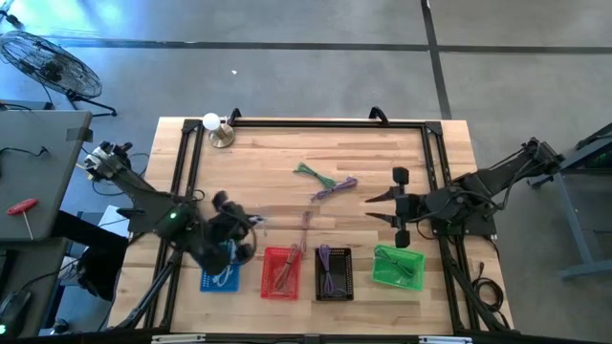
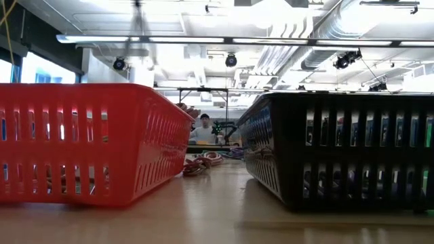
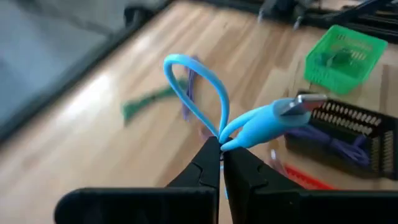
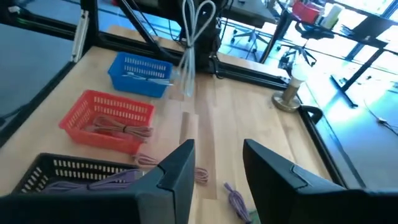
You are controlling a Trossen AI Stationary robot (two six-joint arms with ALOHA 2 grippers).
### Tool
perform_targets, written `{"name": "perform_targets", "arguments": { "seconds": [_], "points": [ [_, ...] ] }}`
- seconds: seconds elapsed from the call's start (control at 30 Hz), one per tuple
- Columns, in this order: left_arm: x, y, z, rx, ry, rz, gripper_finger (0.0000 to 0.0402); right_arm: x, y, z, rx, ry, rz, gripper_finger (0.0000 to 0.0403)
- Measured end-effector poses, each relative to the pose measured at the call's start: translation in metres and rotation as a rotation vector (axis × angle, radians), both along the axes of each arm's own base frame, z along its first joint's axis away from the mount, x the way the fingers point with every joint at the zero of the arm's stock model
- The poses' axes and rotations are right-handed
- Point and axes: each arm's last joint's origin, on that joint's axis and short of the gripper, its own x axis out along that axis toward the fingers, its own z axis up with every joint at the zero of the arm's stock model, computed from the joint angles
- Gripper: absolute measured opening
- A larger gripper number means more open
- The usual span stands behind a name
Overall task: Pick & Place USB Port
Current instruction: Put the light blue charger cable into the blue bin
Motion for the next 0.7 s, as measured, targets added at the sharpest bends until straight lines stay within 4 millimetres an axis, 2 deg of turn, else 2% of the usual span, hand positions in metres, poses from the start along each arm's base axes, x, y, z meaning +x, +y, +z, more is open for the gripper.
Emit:
{"name": "perform_targets", "arguments": {
  "seconds": [0.17,0.43,0.6,0.7],
  "points": [
    [-0.023,-0.014,-0.014,-0.158,0.072,0.08,0.0,0.005,0.0,-0.002,-0.001,0.012,0.014,0.0128],
    [-0.035,-0.034,-0.032,-0.364,0.192,0.158,0.0,0.013,-0.005,-0.007,-0.009,0.037,-0.02,0.0128],
    [-0.039,-0.038,-0.034,-0.472,0.292,0.173,0.0,0.017,-0.01,-0.009,0.002,0.048,-0.022,0.0128],
    [-0.044,-0.038,-0.023,-0.54,0.432,0.184,0.0,0.019,-0.013,-0.009,0.006,0.045,-0.038,0.0128]
  ]
}}
